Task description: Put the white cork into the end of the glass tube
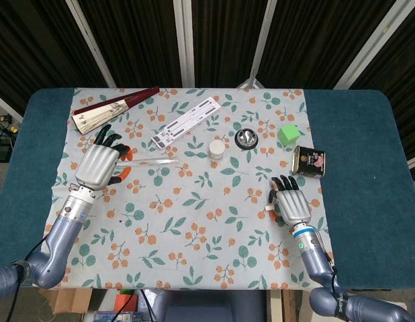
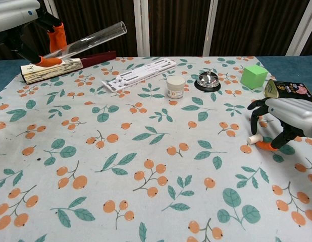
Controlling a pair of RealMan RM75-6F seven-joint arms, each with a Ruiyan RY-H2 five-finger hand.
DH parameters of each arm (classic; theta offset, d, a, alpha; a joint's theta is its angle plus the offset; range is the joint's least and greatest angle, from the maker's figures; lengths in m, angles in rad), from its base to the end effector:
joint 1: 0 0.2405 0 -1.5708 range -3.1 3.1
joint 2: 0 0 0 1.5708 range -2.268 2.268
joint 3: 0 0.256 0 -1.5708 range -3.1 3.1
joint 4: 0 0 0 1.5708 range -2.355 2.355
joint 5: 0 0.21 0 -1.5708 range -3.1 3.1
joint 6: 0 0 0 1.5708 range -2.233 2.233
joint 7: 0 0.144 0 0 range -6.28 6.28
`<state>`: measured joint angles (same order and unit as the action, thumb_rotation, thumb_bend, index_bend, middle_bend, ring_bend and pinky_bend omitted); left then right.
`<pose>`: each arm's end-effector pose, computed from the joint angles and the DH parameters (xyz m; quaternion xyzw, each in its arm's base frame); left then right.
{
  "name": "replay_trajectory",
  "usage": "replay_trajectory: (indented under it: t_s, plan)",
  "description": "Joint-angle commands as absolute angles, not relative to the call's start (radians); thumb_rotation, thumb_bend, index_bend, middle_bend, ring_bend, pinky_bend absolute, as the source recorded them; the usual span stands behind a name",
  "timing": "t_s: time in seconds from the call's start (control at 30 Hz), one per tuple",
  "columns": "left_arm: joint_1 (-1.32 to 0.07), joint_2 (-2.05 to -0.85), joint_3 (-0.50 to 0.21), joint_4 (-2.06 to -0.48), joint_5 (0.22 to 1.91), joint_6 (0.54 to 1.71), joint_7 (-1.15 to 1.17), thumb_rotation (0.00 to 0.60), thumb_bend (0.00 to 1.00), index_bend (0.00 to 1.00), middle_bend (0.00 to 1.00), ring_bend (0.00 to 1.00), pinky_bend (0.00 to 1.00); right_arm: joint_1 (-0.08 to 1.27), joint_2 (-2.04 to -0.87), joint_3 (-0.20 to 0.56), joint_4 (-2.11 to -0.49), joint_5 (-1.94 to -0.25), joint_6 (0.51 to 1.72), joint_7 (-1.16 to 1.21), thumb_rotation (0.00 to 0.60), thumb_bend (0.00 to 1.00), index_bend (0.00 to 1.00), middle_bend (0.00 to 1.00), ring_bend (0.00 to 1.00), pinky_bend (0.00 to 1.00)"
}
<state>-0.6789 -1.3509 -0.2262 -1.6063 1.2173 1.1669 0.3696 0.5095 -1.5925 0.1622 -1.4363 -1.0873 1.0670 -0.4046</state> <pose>-0.1479 0.3521 0.0765 -0.6957 -0.2839 -0.4330 0.4979 -0.2272 -0.3030 -0.0146 0.6799 -0.4350 0.3200 0.4961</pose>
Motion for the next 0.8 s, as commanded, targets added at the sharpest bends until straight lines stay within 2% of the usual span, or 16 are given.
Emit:
replay_trajectory:
  t_s: [0.03,0.6,0.8]
  plan:
    - [-0.679,-1.351,-0.226,-1.607,1.217,1.167,0.37,0.6,0.54,0.69,0.73,0.21,0.0,0.509,-1.593,0.16,-1.437,-1.087,1.068,-0.405,0.6,0.35,0.59,0.16,0.0,0.0]
    - [-0.694,-1.38,-0.232,-1.599,1.208,1.16,0.379,0.6,0.54,0.69,0.73,0.21,0.0,0.514,-1.553,0.189,-1.502,-1.121,1.134,-0.416,0.6,0.36,0.7,0.22,0.0,0.0]
    - [-0.71,-1.426,-0.24,-1.576,1.189,1.155,0.394,0.6,0.54,0.69,0.73,0.21,0.0,0.519,-1.54,0.233,-1.531,-1.14,1.213,-0.453,0.6,0.36,0.7,0.22,0.0,0.0]
